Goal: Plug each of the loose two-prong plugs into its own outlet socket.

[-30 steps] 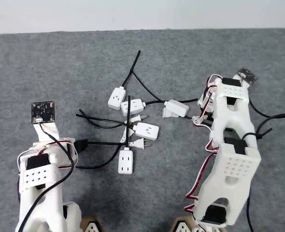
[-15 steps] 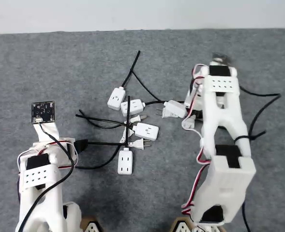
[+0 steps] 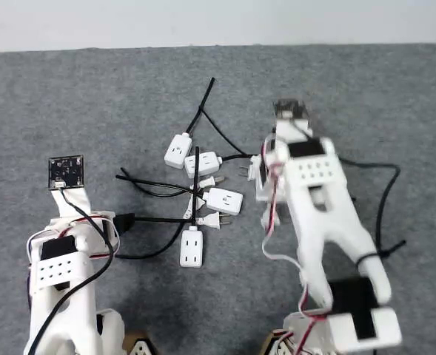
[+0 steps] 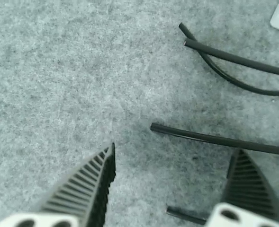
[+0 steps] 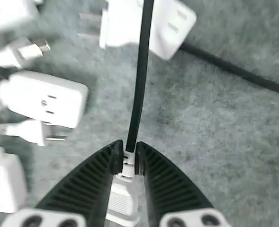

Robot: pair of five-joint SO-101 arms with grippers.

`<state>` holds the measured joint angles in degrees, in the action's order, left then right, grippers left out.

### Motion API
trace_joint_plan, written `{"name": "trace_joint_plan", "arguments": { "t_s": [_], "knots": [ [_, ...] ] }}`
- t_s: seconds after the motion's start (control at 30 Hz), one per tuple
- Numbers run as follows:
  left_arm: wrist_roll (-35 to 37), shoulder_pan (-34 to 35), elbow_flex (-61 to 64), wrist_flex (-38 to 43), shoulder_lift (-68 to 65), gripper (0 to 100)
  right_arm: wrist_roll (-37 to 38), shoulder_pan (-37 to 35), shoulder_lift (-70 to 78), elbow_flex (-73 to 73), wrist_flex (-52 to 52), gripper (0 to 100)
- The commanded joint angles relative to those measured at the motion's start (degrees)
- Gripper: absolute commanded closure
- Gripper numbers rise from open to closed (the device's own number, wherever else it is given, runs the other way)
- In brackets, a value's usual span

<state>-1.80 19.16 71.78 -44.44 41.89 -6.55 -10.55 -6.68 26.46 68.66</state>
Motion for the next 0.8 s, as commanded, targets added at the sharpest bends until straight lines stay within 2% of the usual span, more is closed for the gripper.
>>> {"name": "trace_joint_plan", "arguments": {
  "t_s": [0.0,0.17,0.23,0.37,0.57,0.77],
  "knots": [
    [-0.53,-0.53,-0.57,1.41,-0.09,64,4.22,0.40,-4.26,9.49,-7.69,99.1],
    [-0.62,-0.53,-0.57,1.32,-0.09,64,8.79,1.10,0.13,14.51,-12.35,98.7],
    [-0.62,-0.53,-0.57,1.32,-0.09,64,10.29,2.07,1.45,13.71,-12.00,94.8],
    [-0.62,-0.53,-0.22,1.58,-0.09,64,8.79,2.86,1.63,6.51,-3.12,84.2],
    [-0.62,-0.53,-0.22,1.58,-0.09,64,6.42,2.59,-2.86,0.62,6.55,99.7],
    [-0.62,-0.44,-0.13,1.58,-0.09,64,6.59,-0.40,-5.41,8.70,2.15,96.1]
  ]
}}
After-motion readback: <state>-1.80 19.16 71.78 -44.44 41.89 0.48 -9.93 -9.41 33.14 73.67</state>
